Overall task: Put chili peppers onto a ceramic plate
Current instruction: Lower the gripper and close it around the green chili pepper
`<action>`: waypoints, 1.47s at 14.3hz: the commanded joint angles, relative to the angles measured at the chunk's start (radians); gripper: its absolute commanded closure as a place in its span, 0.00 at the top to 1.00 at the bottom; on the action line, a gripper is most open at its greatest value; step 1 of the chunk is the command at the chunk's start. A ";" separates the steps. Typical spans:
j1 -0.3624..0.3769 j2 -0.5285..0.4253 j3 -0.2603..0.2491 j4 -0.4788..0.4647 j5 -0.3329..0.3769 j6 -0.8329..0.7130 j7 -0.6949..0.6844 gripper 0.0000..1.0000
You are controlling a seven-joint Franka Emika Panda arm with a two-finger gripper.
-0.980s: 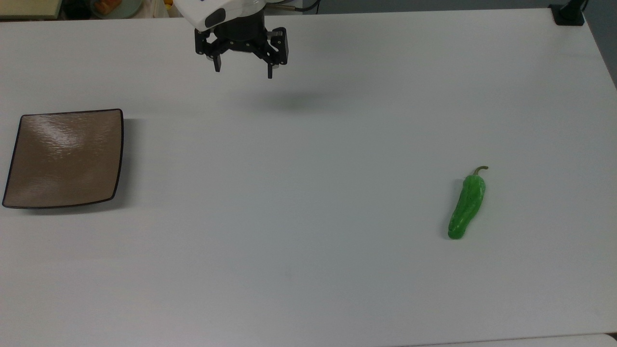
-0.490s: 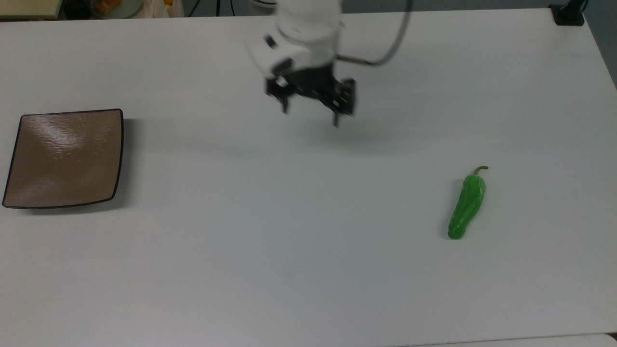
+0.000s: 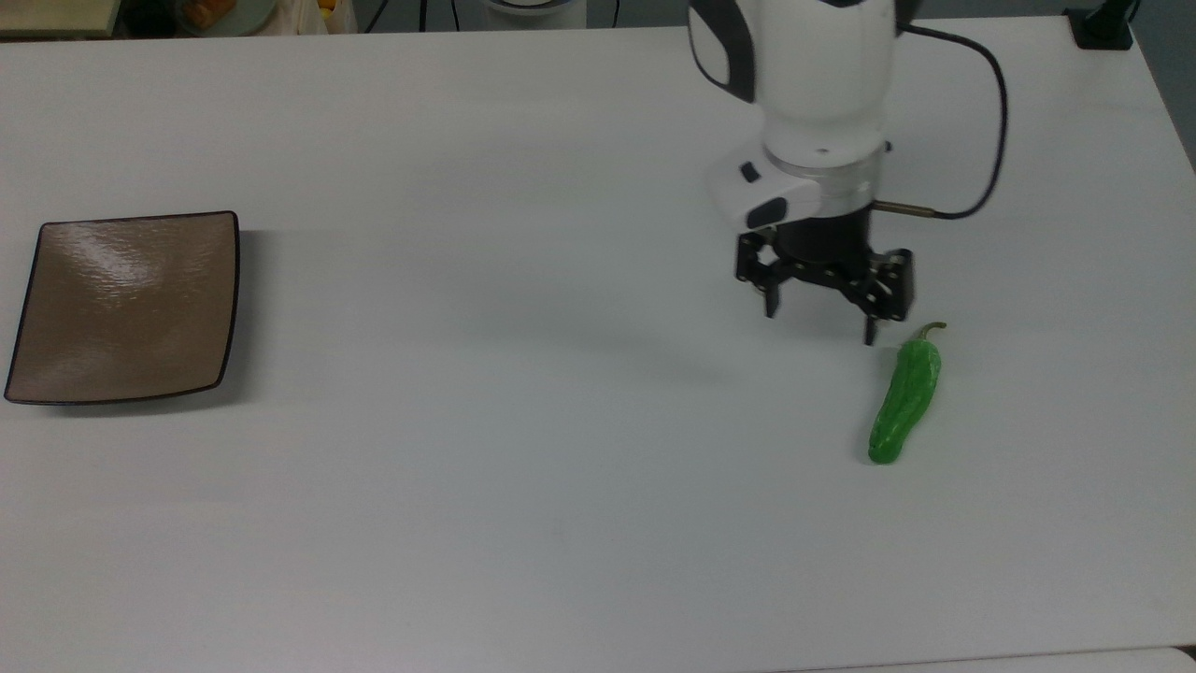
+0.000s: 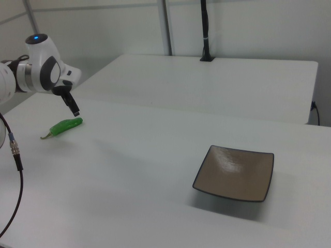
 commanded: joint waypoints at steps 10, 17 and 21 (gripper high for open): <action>0.137 0.320 -0.006 0.223 -0.137 0.207 0.216 1.00; 0.161 0.359 -0.002 0.209 -0.206 0.321 0.231 0.33; 0.156 0.350 -0.002 0.206 -0.220 0.318 0.225 0.14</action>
